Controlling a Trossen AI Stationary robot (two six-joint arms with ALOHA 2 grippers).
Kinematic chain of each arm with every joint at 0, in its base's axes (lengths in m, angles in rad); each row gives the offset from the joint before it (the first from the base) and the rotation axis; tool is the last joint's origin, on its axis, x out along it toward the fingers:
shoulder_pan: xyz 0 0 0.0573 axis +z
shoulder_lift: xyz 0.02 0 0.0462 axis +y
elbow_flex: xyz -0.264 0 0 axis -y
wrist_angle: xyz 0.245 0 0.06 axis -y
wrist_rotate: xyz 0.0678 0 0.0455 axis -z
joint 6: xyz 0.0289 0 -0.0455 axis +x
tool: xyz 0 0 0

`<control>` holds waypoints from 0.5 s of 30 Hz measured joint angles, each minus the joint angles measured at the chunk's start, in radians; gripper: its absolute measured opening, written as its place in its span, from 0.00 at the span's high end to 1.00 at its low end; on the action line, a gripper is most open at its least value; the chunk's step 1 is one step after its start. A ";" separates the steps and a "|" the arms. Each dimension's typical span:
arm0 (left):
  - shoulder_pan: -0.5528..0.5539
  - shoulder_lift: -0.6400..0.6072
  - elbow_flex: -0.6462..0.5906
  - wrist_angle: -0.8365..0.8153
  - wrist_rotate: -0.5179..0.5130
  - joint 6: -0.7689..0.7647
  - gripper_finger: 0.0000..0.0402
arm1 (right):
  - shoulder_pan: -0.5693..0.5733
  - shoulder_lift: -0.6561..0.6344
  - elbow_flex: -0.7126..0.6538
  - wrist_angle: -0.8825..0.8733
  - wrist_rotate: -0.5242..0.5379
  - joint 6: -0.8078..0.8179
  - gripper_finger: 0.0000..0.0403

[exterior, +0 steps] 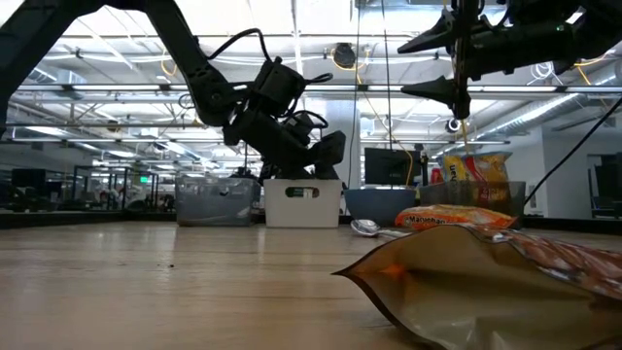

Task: Pick & Place Food Item
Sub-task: Put the brown seasoning bottle into the white bin

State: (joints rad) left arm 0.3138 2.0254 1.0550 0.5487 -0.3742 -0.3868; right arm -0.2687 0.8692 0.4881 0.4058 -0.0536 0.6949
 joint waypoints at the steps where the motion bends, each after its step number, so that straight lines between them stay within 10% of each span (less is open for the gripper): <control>1: 0.000 0.000 0.000 -0.001 0.003 0.000 0.54 | 0.000 0.000 0.000 0.000 0.000 0.001 0.27; 15: 0.005 0.001 -0.002 0.003 -0.003 -0.020 0.38 | 0.000 0.000 0.000 -0.007 0.000 -0.001 0.27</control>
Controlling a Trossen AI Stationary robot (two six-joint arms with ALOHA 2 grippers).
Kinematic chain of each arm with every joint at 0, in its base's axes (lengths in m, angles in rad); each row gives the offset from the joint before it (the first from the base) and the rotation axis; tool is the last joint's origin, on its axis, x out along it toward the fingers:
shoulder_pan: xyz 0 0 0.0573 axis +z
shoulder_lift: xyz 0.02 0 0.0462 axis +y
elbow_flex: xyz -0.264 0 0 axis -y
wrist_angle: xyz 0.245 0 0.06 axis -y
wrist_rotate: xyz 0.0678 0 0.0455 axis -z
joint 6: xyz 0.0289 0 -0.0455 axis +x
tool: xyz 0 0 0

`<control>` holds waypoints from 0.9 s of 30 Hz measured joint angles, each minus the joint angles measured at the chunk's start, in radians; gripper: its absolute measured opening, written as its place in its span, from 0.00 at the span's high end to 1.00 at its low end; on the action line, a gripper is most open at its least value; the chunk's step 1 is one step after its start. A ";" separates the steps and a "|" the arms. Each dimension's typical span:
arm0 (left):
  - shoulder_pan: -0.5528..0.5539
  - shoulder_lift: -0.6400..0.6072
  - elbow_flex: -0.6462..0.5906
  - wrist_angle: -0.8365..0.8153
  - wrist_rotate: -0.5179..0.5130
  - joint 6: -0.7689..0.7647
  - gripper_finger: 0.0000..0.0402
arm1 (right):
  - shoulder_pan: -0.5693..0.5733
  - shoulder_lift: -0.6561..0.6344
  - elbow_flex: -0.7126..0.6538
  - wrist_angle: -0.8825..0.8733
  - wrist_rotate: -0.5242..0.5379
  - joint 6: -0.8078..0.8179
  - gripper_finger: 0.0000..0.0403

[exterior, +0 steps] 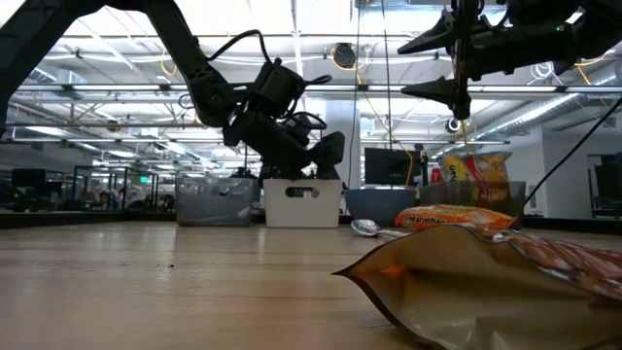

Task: Pick & Place Food Item
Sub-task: Put the brown seasoning bottle into the white bin, then put the blue patterned spoon into the left black bin

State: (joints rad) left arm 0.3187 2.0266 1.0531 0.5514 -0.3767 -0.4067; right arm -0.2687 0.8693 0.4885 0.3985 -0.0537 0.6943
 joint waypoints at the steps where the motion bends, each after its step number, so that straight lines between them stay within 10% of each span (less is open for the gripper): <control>1: 0.000 0.000 0.000 0.000 -0.001 -0.006 0.35 | 0.000 0.000 0.000 0.000 0.000 -0.001 0.27; 27: 0.001 -0.199 -0.002 0.026 0.198 0.013 0.39 | 0.000 0.000 0.000 -0.005 0.000 -0.025 0.27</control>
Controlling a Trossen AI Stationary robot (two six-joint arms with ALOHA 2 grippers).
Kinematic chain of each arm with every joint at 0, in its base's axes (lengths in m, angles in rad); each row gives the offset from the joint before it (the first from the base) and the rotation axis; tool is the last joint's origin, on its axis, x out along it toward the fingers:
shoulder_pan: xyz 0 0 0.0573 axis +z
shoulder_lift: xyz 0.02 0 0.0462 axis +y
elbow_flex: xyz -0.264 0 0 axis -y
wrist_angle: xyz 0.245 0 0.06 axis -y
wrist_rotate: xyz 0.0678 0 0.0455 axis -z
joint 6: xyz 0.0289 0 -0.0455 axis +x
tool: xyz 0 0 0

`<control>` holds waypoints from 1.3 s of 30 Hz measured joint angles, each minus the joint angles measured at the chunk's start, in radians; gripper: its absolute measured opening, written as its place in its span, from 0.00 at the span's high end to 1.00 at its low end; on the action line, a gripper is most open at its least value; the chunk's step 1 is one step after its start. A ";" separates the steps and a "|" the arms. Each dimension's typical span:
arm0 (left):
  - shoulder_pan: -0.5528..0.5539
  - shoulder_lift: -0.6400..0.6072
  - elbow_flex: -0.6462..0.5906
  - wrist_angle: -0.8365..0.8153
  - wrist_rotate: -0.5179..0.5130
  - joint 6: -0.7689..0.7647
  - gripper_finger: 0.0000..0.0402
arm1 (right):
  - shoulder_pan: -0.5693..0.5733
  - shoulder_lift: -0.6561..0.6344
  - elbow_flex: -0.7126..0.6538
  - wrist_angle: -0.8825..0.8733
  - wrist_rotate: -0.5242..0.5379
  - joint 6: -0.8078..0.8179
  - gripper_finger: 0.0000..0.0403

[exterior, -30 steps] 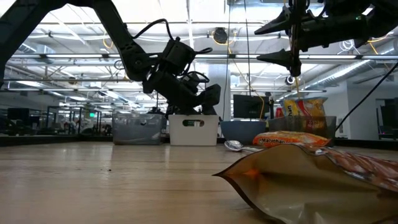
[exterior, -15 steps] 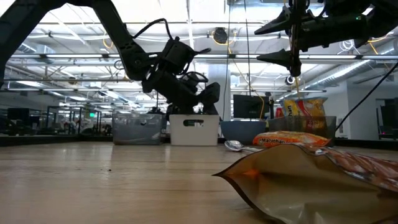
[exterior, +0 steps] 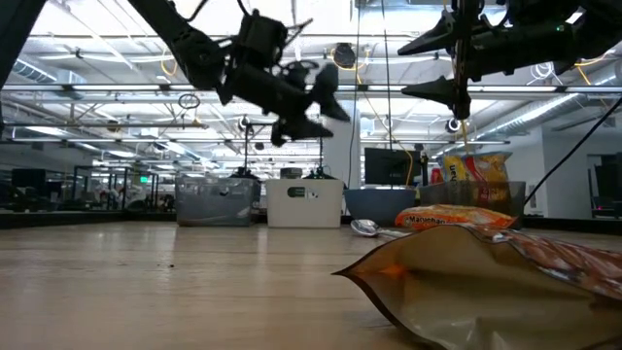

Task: Pick & Place Food Item
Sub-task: Put the blue patterned spoon into the left black bin

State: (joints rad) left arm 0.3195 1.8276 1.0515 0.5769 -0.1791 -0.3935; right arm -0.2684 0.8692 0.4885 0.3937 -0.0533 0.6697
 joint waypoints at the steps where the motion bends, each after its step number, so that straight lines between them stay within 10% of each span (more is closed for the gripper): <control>1: 0.000 -0.018 0.000 0.000 0.019 0.000 0.39 | 0.000 0.000 0.000 0.002 0.000 -0.004 0.27; 15: 0.008 -0.246 0.000 0.054 0.104 -0.074 0.39 | 0.000 0.000 0.000 0.140 0.035 -0.039 0.27; 20: 0.023 -0.332 0.000 0.075 0.308 -0.121 0.39 | 0.000 0.000 0.000 0.166 0.031 -0.060 0.27; 31: 0.009 -0.580 0.001 -0.377 0.440 0.176 0.39 | 0.000 0.001 0.000 0.163 0.097 -0.088 0.27; 39: 0.005 -0.633 0.001 -0.402 0.442 0.136 0.39 | 0.000 0.001 0.000 0.161 0.109 -0.073 0.27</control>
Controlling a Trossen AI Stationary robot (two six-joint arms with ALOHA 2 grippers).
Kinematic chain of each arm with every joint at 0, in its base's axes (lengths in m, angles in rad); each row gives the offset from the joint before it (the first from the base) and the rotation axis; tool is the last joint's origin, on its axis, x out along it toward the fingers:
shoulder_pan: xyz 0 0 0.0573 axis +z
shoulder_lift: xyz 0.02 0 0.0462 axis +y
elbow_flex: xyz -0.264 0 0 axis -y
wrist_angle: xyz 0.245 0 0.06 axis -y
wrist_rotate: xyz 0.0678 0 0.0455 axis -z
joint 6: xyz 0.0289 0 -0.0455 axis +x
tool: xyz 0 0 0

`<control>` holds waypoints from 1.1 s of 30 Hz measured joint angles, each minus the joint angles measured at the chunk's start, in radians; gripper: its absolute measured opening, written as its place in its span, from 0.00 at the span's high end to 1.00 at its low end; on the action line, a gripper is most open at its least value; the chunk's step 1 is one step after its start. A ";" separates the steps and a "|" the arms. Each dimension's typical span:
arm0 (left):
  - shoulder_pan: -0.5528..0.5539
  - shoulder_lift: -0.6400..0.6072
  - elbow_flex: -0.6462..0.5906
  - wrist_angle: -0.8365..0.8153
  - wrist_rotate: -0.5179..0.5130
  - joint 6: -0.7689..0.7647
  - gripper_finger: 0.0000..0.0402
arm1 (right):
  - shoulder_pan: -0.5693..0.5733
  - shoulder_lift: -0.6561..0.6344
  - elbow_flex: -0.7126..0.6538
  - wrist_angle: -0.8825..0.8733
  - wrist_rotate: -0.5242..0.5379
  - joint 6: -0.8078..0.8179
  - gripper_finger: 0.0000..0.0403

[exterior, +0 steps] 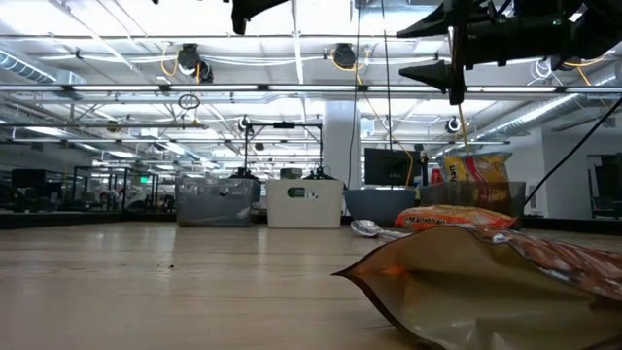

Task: Pick & Place Food Item
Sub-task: Put the blue patterned spoon into the left black bin

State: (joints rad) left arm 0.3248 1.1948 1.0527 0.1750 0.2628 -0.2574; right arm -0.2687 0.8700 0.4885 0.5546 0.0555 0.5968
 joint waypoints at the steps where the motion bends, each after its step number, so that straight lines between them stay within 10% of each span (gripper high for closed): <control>1: 0.000 0.001 0.000 0.006 0.000 -0.007 0.39 | 0.000 0.000 0.000 -0.003 0.000 0.000 0.27; 20: 0.000 0.011 0.000 0.009 -0.001 -0.008 0.39 | 0.002 0.000 0.000 -0.005 0.042 0.016 0.27; 33: 0.000 0.011 0.000 0.009 -0.002 -0.008 0.39 | 0.002 0.000 0.000 -0.005 -0.127 0.020 0.27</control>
State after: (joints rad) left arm 0.3248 1.2060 1.0523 0.1841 0.2611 -0.2653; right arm -0.2667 0.8696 0.4885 0.5493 -0.0720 0.6169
